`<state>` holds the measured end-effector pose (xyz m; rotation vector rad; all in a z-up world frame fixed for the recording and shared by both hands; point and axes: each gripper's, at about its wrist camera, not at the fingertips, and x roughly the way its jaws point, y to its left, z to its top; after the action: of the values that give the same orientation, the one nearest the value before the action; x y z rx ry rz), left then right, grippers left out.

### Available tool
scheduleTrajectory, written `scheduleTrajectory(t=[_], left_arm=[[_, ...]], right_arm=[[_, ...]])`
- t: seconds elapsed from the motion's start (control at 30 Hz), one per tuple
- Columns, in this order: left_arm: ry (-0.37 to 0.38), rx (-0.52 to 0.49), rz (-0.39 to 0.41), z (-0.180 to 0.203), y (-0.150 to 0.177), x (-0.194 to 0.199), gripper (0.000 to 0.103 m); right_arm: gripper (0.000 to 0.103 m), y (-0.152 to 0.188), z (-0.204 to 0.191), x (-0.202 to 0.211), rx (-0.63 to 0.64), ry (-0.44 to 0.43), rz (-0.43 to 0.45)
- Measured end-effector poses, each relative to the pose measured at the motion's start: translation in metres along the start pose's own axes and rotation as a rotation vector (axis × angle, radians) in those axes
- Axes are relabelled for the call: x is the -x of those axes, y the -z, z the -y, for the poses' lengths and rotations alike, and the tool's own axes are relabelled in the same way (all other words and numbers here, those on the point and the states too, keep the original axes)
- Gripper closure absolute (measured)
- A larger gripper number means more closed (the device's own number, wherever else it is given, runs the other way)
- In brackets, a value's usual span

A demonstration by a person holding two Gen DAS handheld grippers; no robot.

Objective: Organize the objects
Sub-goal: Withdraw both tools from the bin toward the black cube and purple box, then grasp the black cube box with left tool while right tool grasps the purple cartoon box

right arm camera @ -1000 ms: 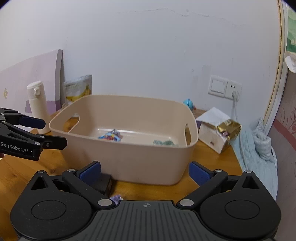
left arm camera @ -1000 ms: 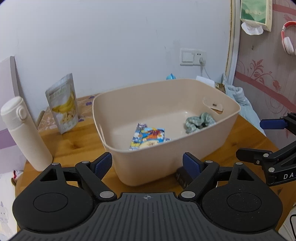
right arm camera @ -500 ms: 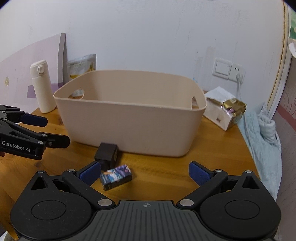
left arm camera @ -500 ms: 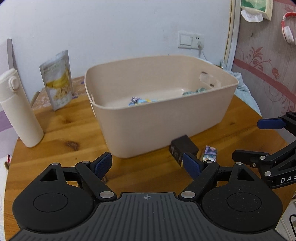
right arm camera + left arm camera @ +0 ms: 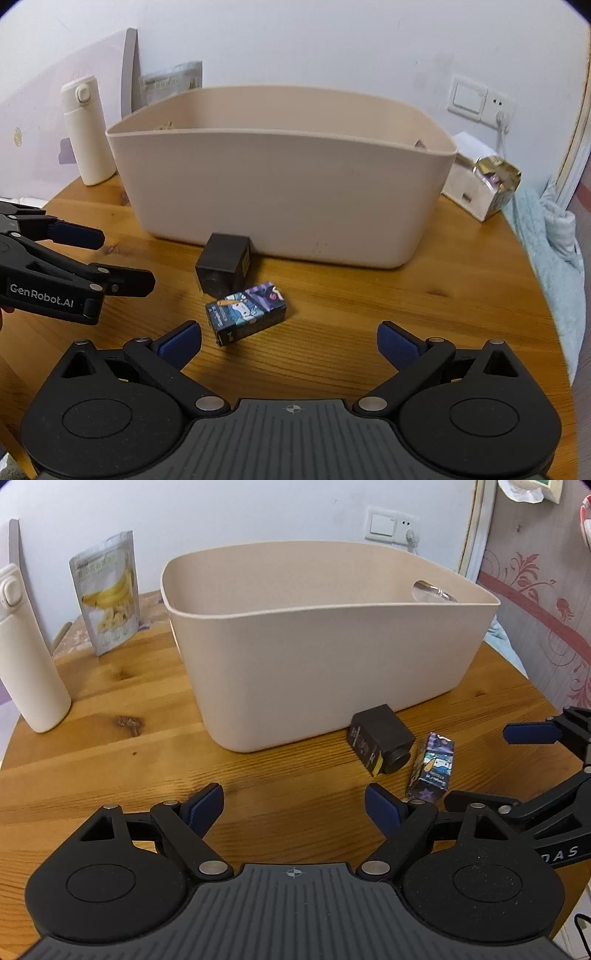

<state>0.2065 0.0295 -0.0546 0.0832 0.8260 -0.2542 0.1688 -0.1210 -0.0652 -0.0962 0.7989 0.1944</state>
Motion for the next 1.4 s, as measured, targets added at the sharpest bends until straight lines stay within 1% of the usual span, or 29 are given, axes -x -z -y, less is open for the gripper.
scheduleTrajectory(t=[0.2, 0.43, 0.63, 0.8, 1.07, 1.23, 1.4], left_arm=[[-0.001, 0.012, -0.017, -0.001, -0.001, -0.008, 0.018], [-0.011, 0.018, -0.030, -0.002, -0.001, -0.016, 0.018], [-0.002, 0.033, -0.031, -0.001, -0.003, -0.017, 0.018], [0.011, 0.031, -0.027, 0.005, -0.004, -0.018, 0.018], [0.052, 0.010, -0.020, 0.025, -0.008, -0.023, 0.018], [0.090, 0.029, -0.022, 0.035, -0.010, -0.028, 0.018], [0.108, 0.065, -0.017, 0.042, -0.010, -0.035, 0.018]], right_arm=[[0.000, -0.002, -0.004, -0.014, -0.009, -0.013, -0.023], [0.000, -0.004, -0.010, -0.030, -0.005, -0.006, -0.031], [0.000, -0.002, -0.007, -0.033, -0.007, 0.034, -0.015], [0.000, -0.001, 0.004, -0.032, -0.034, 0.063, -0.010], [0.000, 0.004, 0.039, -0.028, -0.096, 0.108, -0.014], [0.001, 0.011, 0.050, -0.024, -0.112, 0.114, -0.015], [0.002, 0.013, 0.059, -0.022, -0.123, 0.106, -0.023]])
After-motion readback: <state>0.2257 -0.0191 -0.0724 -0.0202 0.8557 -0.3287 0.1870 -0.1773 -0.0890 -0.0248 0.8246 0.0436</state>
